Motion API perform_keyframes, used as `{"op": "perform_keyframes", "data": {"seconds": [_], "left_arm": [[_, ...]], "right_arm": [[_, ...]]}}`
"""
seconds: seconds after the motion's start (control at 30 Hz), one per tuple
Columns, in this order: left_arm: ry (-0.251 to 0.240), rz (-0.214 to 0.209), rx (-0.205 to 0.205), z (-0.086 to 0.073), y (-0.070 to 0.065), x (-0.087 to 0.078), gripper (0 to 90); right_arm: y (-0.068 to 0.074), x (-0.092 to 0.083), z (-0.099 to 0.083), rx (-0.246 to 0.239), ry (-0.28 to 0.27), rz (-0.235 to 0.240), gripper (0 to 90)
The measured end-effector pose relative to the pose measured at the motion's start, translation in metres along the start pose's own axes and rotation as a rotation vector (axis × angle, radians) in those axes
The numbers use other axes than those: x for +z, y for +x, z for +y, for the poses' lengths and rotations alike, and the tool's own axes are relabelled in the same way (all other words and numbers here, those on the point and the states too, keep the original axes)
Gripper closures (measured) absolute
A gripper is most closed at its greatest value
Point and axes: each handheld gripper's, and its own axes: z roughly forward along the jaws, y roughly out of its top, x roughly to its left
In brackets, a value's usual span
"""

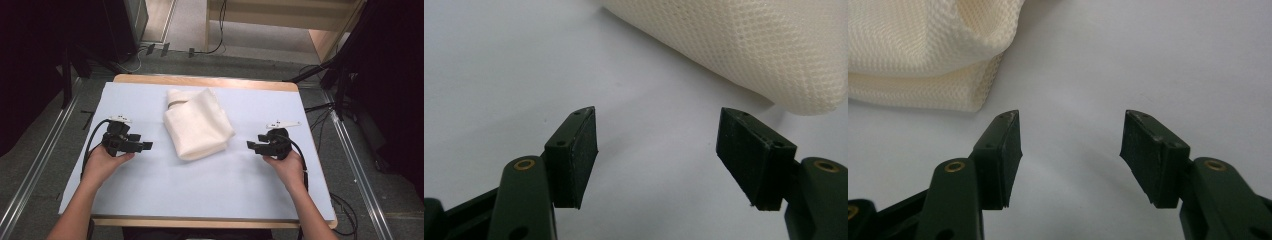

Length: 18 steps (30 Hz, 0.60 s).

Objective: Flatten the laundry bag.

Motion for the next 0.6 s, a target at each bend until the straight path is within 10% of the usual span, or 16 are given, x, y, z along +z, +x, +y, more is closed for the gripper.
{"op": "perform_keyframes", "data": {"seconds": [0.6], "left_arm": [[-0.029,-0.024,-0.039,-0.004,-0.004,-0.015,39.5]], "right_arm": [[0.023,0.014,0.020,-0.040,-0.007,0.038,51.2]]}}
